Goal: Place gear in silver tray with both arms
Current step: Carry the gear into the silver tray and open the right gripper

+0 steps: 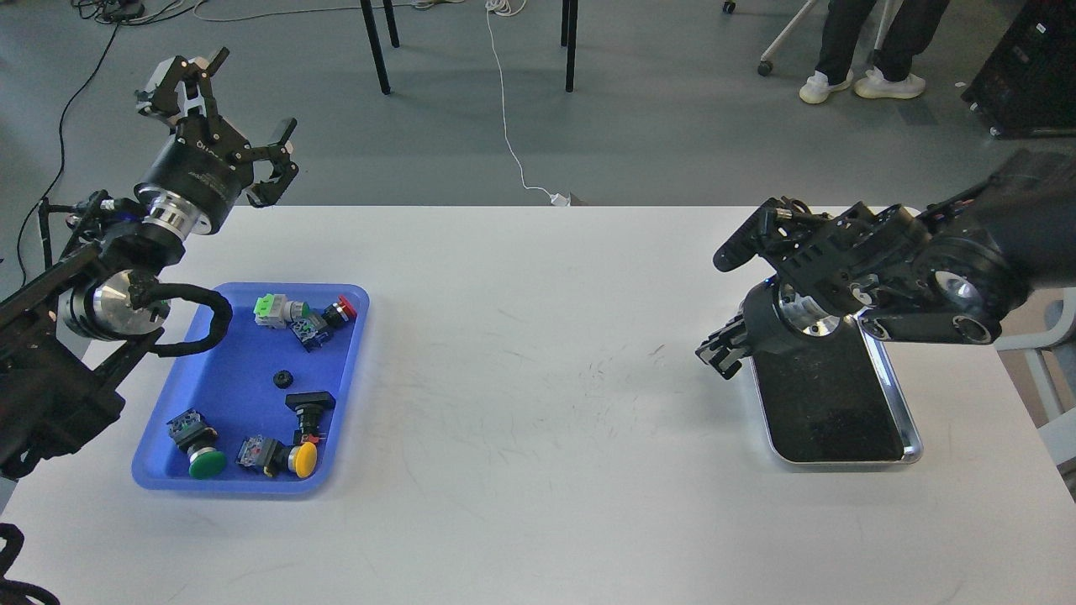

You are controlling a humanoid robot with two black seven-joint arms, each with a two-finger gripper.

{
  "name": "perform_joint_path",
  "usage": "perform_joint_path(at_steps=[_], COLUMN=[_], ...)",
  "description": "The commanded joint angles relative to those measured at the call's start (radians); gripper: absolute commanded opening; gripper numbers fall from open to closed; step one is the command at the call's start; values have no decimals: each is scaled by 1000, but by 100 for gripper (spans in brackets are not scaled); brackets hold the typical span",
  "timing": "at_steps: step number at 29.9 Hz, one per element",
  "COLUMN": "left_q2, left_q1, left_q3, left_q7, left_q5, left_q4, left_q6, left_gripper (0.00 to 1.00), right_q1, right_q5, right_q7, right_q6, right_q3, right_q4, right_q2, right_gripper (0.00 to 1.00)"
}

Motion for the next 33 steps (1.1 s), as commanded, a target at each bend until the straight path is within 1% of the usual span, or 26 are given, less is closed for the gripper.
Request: perform_joint_path(at_steps=[1, 4, 10, 16, 21, 24, 27, 33], left_q2=[1, -2, -5, -5, -3, -3, -2, 12], left_q1=[0, 0, 0, 0, 0, -2, -2, 0], left_q3=[-1, -1, -1, -1, 1, 1, 1, 1], left_q7=[0, 0, 0, 0, 0, 0, 2, 3], left_q5=[0, 1, 2, 2, 3, 3, 3, 3], left_q4=[0, 0, -1, -1, -1, -1, -1, -6], left_q6=[0, 0, 11, 12, 14, 14, 12, 0], left_gripper=[98, 98, 98, 98, 98, 98, 98, 98], right_q1=[-6, -24, -80, -135, -156, -159, -159, -141], right_q5=[-100, -174, -196, -210, -210, -210, -208, -204], right_q7=[-3, -3, -3, -3, -6, -6, -6, -4], right_q6=[0, -5, -5, -32, -35, -35, -35, -37], right_q3=[-32, -59, -62, -61, -58, -58, -56, -35], right_q4=[16, 13, 16, 7, 0, 0, 0, -3], right_q2=[-87, -137, -201, -200, -195, -190, -190, -203], right_gripper=[22, 22, 22, 23, 27, 35, 46, 59])
